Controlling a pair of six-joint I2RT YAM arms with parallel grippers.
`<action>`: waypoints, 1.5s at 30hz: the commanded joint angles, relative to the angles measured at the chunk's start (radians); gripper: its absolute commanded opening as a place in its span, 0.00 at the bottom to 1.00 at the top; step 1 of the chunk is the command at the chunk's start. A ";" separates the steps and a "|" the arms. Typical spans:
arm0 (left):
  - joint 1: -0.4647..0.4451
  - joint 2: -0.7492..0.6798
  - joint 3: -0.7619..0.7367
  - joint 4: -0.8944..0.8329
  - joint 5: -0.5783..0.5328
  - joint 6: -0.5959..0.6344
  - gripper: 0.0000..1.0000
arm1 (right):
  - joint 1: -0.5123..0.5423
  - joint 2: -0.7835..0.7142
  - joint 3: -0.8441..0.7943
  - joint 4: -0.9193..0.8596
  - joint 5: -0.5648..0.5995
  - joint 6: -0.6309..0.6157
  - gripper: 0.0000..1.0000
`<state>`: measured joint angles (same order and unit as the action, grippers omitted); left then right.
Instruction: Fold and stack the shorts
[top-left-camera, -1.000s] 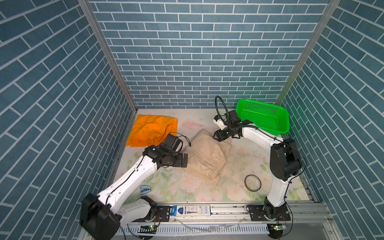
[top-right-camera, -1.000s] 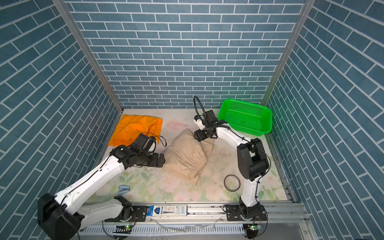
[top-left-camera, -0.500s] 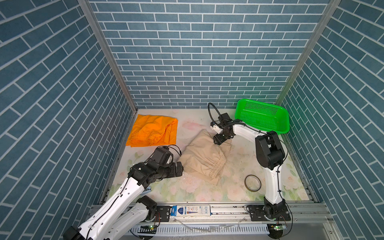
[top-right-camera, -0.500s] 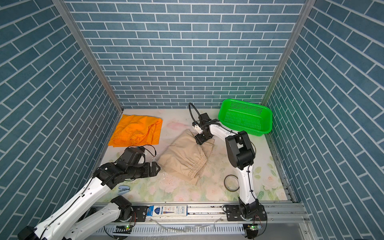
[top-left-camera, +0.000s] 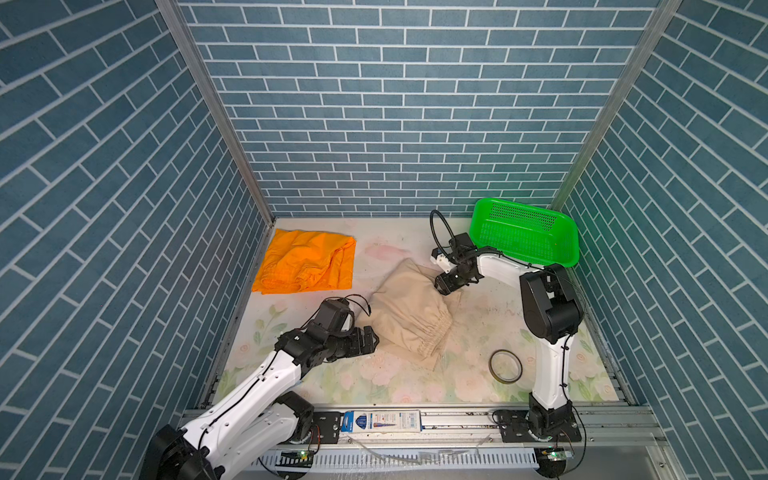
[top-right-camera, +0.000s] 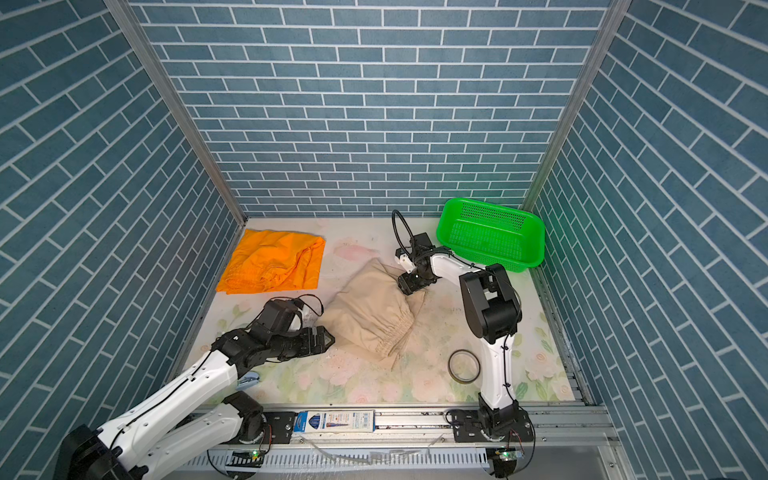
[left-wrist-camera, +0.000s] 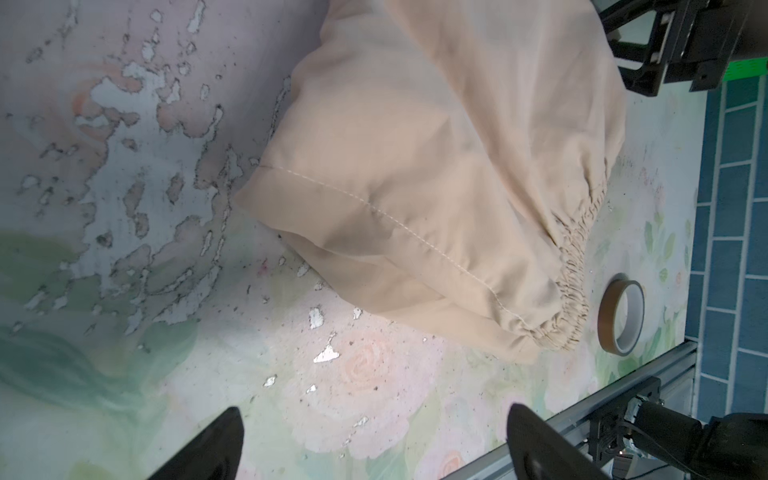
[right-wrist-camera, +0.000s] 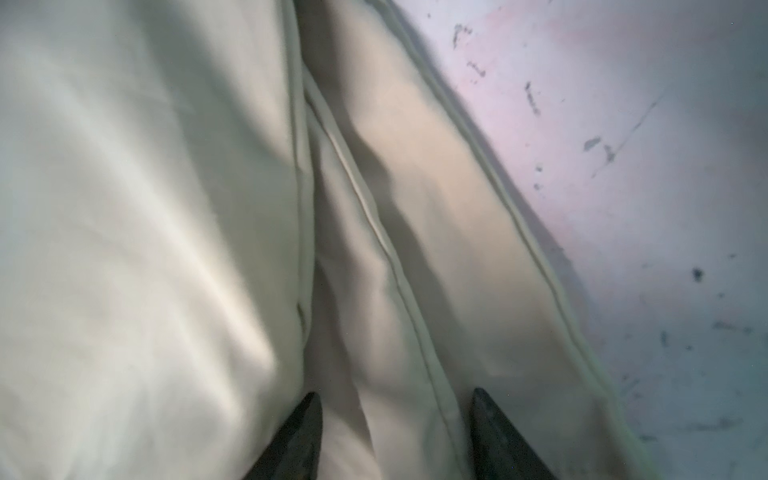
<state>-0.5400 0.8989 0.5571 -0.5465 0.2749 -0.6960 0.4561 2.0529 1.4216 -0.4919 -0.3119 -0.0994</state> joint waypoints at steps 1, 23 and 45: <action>0.002 -0.005 -0.005 0.032 -0.009 -0.001 1.00 | 0.004 -0.030 -0.084 -0.019 -0.084 0.096 0.50; 0.359 0.330 0.646 -0.256 -0.280 0.496 1.00 | -0.003 -0.776 -0.558 -0.037 0.123 0.374 0.59; 0.676 1.194 1.142 -0.106 -0.089 0.691 1.00 | 0.076 -0.357 -0.253 0.069 0.138 0.148 0.83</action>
<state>0.1379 2.0632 1.6684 -0.6064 0.1307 -0.0326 0.5377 1.6745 1.1419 -0.4091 -0.1947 0.1070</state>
